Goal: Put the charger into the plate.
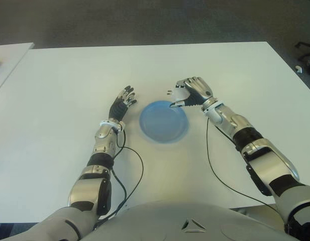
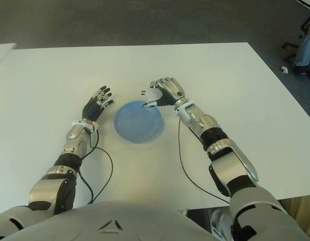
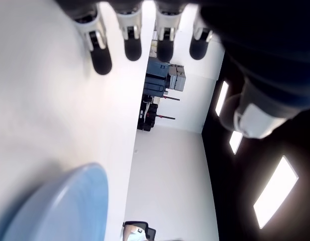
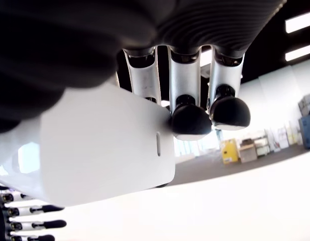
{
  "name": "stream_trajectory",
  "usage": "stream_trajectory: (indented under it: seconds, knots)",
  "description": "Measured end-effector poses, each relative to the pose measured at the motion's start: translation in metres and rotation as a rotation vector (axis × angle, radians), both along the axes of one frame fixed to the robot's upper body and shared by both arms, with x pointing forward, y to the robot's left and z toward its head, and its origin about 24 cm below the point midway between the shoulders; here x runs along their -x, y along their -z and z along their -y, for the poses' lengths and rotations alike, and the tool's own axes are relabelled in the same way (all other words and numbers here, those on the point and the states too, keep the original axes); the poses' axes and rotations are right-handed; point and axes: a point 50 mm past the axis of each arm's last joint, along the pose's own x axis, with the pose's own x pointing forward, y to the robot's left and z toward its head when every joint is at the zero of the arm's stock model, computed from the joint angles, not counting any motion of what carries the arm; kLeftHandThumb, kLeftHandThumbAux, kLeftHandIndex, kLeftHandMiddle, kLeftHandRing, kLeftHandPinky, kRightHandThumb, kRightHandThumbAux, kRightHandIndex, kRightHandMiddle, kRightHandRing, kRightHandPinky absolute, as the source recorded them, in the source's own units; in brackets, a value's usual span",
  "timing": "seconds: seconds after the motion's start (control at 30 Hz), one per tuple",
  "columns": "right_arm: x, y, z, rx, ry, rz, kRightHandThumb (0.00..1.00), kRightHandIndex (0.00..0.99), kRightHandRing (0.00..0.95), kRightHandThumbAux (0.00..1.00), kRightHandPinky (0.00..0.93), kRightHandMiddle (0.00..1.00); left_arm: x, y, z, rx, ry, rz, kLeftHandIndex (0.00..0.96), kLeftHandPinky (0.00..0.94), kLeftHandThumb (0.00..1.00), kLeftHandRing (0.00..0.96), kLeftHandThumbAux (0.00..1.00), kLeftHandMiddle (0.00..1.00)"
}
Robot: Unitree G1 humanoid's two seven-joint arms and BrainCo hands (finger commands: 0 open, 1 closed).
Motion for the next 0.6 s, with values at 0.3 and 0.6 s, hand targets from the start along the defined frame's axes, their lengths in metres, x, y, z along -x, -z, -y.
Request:
stream_trajectory:
  seconds: [0.3,0.6]
  knots:
    - [-0.001,0.011,-0.013,-0.011,-0.005,-0.059,0.743,0.44,0.848,0.71,0.837,0.855,0.0,-0.001,0.001,0.013,-0.005,0.0,0.022,0.016,0.0,0.039,0.544,0.065]
    - [0.0,0.014,-0.026,-0.036,-0.023,-0.072,0.742,0.439,0.853,0.71,0.843,0.861,0.001,-0.001,0.003,0.019,-0.005,-0.001,0.025,0.023,0.0,0.042,0.546,0.066]
